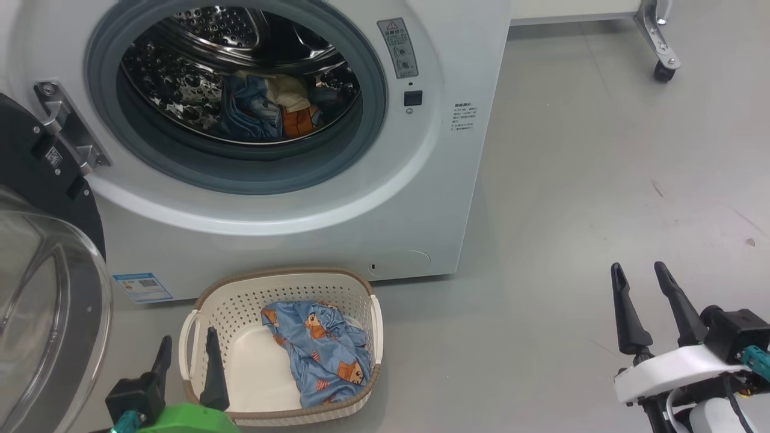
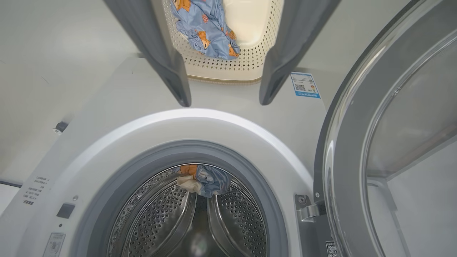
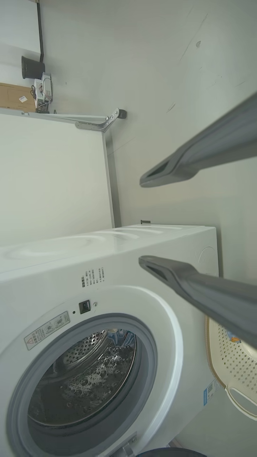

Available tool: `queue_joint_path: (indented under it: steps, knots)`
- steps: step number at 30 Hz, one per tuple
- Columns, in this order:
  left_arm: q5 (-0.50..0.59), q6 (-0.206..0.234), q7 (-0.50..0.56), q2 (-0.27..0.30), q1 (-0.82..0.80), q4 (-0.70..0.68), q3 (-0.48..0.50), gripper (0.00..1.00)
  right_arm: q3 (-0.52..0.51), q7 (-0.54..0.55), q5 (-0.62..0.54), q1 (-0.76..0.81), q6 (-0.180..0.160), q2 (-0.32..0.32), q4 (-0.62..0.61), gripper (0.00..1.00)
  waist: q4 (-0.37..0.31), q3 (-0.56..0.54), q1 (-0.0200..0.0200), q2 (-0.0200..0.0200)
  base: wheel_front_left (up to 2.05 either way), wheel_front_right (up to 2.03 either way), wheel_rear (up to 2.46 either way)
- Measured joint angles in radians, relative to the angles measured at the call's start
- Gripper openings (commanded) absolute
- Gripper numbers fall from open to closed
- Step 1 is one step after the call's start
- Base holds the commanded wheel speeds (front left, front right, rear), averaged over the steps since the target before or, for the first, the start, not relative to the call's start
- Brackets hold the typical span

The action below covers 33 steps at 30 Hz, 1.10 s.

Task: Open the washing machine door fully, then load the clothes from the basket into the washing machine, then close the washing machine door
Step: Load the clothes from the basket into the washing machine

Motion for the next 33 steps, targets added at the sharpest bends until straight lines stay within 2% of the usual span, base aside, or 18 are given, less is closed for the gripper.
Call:
queue_joint_path:
  steps: [7, 22, 33]
  knots:
    - [0.011, 0.008, 0.0, 0.001, 0.054, -0.05, -0.018, 1.0, -0.012, 0.0, -0.001, 0.06, 0.0, -0.003, 0.002, 1.0, 0.012, -0.034, 0.0, 0.0, 0.0, 0.0, 0.0]
    - [0.012, 0.022, 0.0, 0.002, 0.097, -0.15, -0.02, 1.0, -0.011, 0.0, -0.001, 0.06, 0.0, -0.002, -0.002, 1.0, 0.028, -0.03, 0.0, 0.0, 0.0, 0.0, 0.0]
    - [0.012, 0.029, 0.0, 0.002, 0.117, -0.174, -0.023, 1.0, -0.011, 0.0, -0.001, 0.06, 0.0, -0.002, -0.005, 1.0, 0.029, -0.02, 0.0, 0.0, 0.0, 0.0, 0.0]
